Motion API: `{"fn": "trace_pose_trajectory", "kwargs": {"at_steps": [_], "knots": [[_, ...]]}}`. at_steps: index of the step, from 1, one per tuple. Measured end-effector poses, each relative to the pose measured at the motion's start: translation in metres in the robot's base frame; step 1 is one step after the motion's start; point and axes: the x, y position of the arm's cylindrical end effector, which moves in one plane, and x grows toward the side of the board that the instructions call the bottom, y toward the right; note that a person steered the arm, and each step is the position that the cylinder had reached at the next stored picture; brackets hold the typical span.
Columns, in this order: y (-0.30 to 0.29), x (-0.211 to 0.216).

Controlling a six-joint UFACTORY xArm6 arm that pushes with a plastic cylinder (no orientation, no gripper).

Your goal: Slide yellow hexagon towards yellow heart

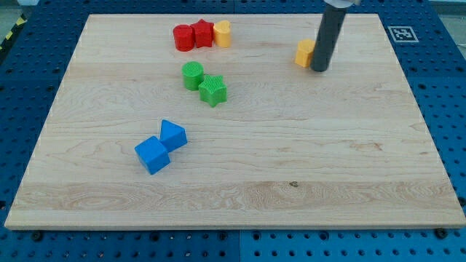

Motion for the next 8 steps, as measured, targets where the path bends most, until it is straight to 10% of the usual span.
{"fn": "trace_pose_trajectory", "kwargs": {"at_steps": [8], "knots": [[-0.033, -0.089]]}}
